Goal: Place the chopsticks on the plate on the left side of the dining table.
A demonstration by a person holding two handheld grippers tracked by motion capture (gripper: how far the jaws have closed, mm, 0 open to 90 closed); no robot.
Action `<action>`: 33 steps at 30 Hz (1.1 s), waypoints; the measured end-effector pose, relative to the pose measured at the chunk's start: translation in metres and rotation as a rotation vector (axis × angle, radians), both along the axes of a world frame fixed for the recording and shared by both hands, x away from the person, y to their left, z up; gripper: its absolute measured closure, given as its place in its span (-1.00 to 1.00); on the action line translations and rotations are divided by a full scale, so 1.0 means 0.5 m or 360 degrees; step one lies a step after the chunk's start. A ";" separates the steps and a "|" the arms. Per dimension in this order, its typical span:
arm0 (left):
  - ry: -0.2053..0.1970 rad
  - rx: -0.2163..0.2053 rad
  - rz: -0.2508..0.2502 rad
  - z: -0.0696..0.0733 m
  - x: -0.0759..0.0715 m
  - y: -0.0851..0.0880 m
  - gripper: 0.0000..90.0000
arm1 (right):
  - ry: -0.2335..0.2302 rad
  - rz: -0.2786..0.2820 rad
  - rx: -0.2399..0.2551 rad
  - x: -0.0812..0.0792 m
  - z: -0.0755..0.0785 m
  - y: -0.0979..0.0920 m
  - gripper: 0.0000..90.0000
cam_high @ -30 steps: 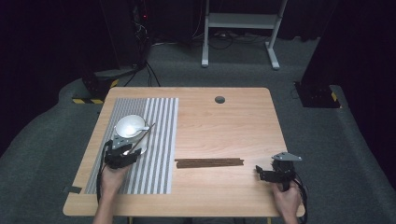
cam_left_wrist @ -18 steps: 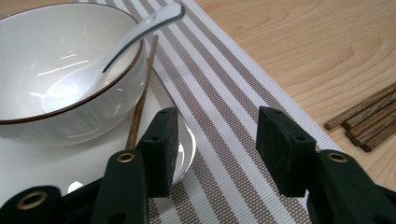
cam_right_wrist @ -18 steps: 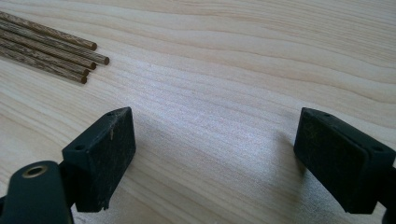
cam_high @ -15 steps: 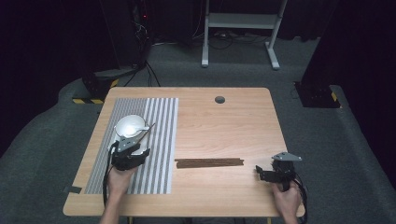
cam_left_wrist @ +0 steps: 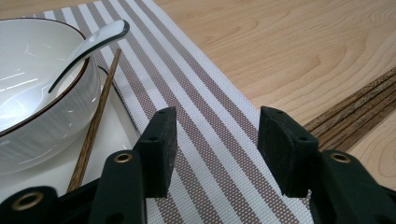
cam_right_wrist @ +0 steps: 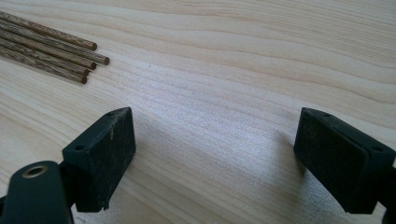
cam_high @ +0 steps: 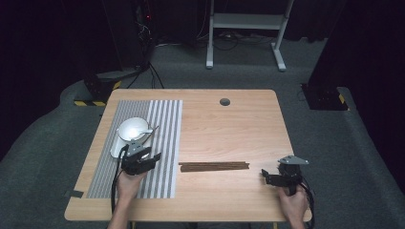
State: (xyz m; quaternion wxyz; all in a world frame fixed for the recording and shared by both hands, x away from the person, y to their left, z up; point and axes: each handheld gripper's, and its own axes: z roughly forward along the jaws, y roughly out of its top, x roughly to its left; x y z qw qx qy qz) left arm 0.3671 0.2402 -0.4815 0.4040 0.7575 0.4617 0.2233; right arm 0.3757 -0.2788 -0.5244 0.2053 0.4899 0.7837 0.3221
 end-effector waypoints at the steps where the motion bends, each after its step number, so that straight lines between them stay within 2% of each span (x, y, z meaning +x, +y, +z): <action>1: -0.0003 -0.0008 0.0001 -0.001 0.000 -0.001 0.06 | 0.0000 0.0000 0.0000 0.000 0.000 0.000 -0.72; 4: -0.0004 -0.0035 0.0002 -0.004 -0.003 -0.005 0.06 | 0.0000 0.0000 0.0000 0.000 0.000 0.000 -0.72; 13: -0.0012 -0.0041 -0.0018 -0.006 -0.004 -0.013 0.05 | 0.0000 0.0000 0.0000 0.000 0.000 0.000 -0.72; 16: -0.0012 -0.0082 -0.0019 -0.007 -0.002 -0.016 0.07 | 0.0000 0.0000 0.0000 0.000 0.000 0.000 -0.72; 33: -0.0018 -0.0094 -0.0072 -0.006 -0.004 -0.040 0.08 | 0.0001 0.0004 0.0000 0.000 0.000 0.000 -0.72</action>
